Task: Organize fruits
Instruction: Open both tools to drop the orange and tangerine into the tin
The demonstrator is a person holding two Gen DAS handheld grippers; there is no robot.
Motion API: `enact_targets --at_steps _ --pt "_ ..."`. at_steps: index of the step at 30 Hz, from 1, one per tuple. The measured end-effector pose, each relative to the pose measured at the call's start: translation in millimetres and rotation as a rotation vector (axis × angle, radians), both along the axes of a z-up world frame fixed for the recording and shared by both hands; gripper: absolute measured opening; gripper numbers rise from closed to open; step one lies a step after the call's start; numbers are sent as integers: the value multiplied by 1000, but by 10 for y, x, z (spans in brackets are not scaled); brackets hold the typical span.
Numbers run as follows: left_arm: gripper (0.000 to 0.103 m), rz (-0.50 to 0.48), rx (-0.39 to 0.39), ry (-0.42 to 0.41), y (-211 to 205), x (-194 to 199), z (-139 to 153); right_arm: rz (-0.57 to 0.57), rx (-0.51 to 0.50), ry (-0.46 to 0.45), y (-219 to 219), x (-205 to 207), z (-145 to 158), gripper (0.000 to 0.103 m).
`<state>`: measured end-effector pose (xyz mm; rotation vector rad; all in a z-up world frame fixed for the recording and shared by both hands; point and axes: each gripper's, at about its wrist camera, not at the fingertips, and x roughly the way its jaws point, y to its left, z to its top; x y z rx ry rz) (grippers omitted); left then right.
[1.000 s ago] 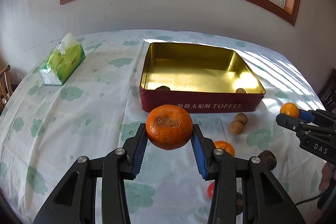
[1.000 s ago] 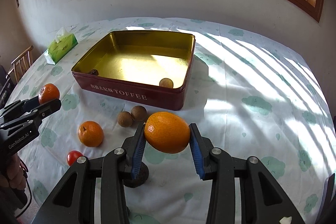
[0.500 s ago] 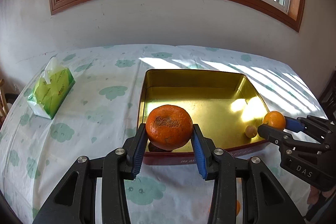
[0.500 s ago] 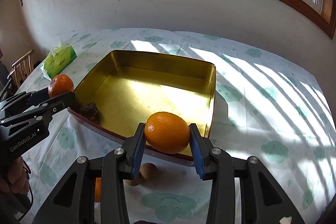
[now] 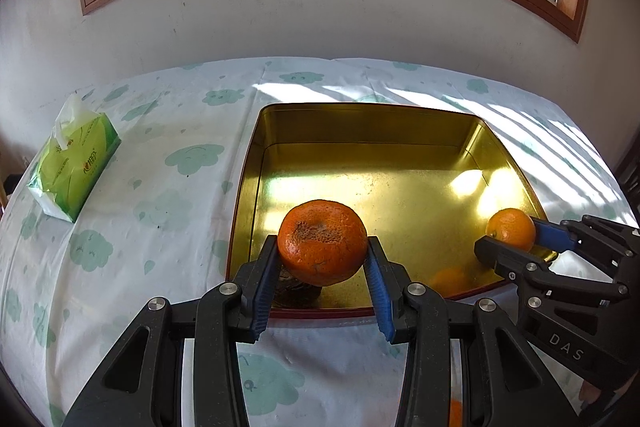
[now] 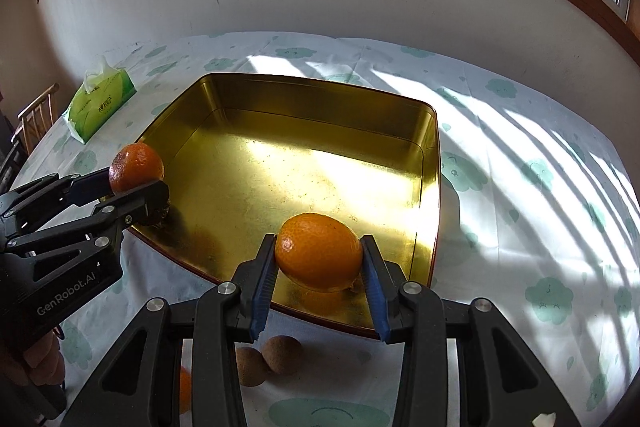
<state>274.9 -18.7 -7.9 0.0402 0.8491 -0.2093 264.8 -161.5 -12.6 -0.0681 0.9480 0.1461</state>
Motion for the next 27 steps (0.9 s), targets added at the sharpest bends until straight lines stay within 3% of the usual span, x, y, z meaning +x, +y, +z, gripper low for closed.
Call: enact_targets --at_steps 23,27 --pt "45 24 27 22 -32 27 -77 -11 -4 5 -1 35 -36 39" --pt "56 21 24 17 -25 -4 -44 -12 -6 3 7 31 -31 41"
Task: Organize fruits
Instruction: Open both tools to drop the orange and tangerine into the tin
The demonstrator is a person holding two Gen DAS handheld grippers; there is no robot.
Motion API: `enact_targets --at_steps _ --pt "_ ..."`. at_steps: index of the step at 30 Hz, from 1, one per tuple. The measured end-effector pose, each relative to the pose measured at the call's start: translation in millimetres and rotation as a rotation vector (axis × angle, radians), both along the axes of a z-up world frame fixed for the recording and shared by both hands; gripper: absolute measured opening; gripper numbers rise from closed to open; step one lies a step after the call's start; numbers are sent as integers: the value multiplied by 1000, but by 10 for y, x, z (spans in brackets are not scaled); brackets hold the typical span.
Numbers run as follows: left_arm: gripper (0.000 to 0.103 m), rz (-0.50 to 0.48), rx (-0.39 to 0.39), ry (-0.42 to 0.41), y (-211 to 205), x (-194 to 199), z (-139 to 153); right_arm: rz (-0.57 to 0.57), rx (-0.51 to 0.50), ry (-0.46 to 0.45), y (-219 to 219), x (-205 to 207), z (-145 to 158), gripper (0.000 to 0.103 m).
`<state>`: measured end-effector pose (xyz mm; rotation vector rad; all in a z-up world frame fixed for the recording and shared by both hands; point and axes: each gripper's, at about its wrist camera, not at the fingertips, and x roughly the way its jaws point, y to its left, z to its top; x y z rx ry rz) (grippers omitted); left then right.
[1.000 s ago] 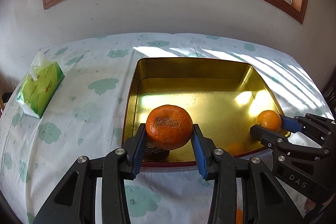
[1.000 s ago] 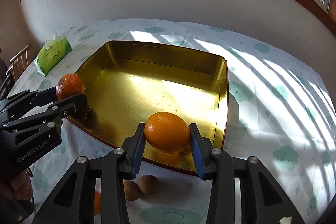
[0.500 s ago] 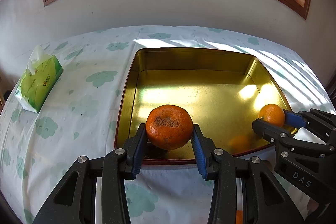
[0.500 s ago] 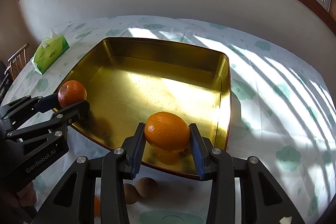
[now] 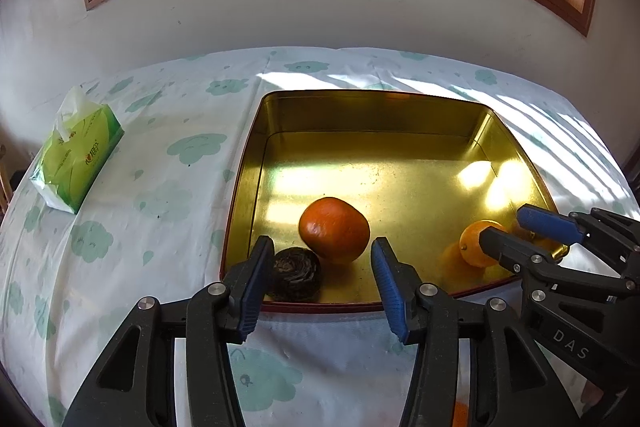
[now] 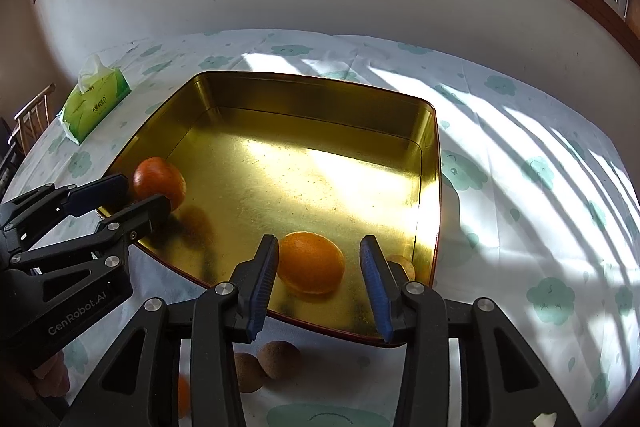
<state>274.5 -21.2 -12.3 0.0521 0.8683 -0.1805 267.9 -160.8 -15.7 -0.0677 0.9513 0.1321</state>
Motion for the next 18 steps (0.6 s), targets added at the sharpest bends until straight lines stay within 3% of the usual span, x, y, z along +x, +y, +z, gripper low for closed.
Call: enact_targets --at_steps 9,18 --pt "58 4 4 -26 -10 -190 122 10 8 -19 14 -147 141 41" --pt "58 8 16 -51 -8 -701 277 1 16 -54 -69 -559 379 41"
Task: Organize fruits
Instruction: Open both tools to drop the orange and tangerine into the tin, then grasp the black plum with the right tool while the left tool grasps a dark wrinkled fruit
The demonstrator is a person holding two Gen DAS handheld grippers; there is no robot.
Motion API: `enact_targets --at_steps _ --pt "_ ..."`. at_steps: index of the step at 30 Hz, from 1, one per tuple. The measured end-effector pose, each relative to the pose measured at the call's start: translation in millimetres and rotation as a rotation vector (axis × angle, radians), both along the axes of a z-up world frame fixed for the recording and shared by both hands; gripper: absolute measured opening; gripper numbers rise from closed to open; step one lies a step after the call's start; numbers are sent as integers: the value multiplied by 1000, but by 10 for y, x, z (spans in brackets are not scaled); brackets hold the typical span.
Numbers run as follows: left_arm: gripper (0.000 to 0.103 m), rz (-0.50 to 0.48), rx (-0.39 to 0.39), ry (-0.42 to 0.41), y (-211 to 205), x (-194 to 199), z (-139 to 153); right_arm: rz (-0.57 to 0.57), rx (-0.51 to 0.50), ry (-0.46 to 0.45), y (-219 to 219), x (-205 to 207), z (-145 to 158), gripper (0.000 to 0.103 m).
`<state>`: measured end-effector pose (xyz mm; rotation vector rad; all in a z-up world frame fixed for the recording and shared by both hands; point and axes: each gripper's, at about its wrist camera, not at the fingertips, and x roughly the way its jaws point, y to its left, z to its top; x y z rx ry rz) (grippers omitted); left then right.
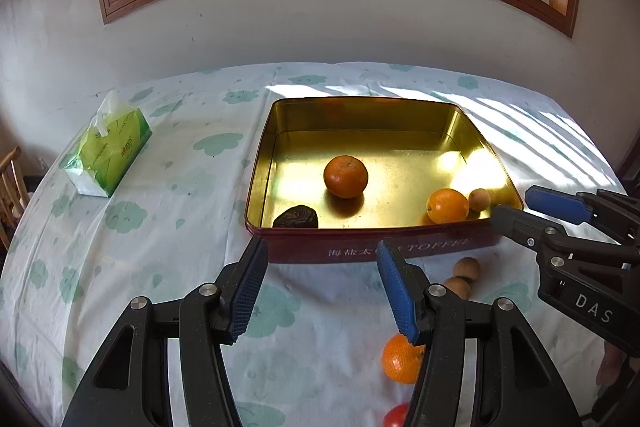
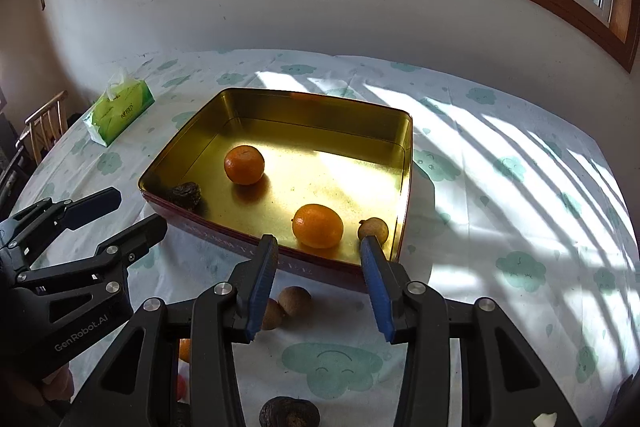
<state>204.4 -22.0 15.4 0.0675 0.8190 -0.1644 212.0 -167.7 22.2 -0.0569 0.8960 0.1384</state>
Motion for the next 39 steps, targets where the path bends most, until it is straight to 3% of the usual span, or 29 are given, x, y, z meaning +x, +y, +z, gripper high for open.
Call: enact_targets --at_steps 8,23,30,39 --pt "58 7 -2 4 81 -599 -13 -13 -11 5 -168 -575 30 41" --pt "58 25 -2 61 222 -1614 -411 -1 -23 63 -349 -1695 -239 41" --pt "58 21 -9 64 228 -1754 -475 31 -12 98 -194 -1839 -468 41" --pt "58 27 -28 74 271 -1736 -512 66 -33 116 -8 -1682 -587 40"
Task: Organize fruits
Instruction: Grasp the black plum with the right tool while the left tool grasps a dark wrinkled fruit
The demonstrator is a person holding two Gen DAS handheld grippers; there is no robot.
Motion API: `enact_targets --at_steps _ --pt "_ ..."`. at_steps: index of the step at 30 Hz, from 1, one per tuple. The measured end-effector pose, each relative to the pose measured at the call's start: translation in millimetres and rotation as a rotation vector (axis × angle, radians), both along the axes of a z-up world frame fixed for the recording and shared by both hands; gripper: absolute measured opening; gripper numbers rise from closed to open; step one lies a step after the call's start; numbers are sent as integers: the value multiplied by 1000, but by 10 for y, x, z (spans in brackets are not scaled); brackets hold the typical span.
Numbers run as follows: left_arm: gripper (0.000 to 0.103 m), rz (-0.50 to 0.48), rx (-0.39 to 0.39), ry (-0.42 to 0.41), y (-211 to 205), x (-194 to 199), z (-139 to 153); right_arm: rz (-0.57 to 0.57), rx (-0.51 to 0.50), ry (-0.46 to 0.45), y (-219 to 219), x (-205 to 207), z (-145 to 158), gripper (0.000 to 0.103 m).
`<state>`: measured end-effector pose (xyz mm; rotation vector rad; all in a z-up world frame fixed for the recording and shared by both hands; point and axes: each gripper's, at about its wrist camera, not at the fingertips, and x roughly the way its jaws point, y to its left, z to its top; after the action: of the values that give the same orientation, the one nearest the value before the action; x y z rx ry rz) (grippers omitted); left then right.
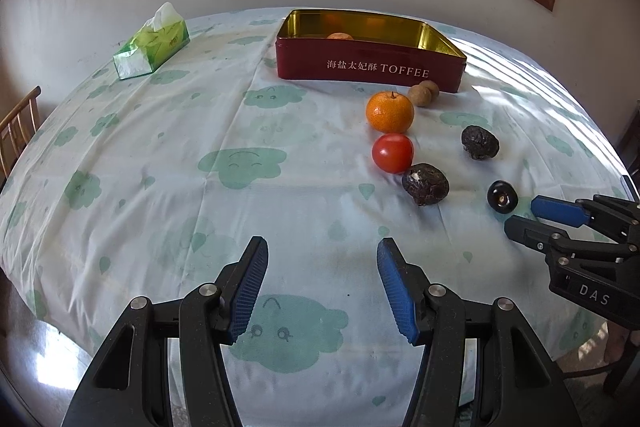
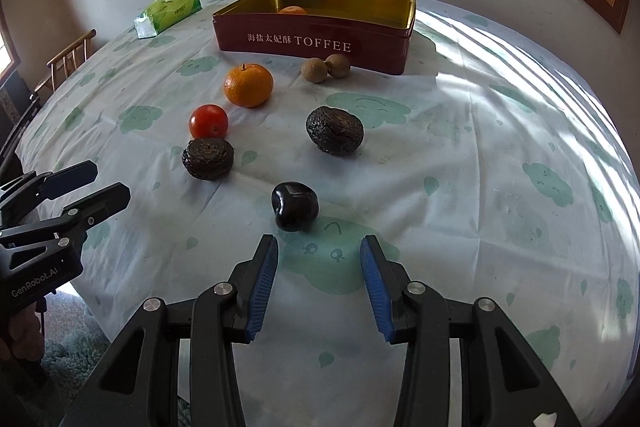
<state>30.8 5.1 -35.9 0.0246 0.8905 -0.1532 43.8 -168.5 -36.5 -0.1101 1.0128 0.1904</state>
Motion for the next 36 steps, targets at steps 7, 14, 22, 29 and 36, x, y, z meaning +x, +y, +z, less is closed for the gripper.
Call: enact_targets --at_steps 7,14,22,29,36 --pt "58 -8 -6 10 -32 41 -39 19 -21 -7 115 138 -32 34" --pt "58 -24 -18 21 -117 84 -72 30 -25 -19 141 152 -32 23" --pt "58 -75 -29 31 -317 106 -79 -42 -19 -16 -115 126 -21 23" --pt "58 -103 -31 44 -497 167 -99 -111 -8 -22 -412 117 -18 23" --pt "58 -101 -14 45 -636 286 -111 -131 0 -34 -494 180 -28 23"
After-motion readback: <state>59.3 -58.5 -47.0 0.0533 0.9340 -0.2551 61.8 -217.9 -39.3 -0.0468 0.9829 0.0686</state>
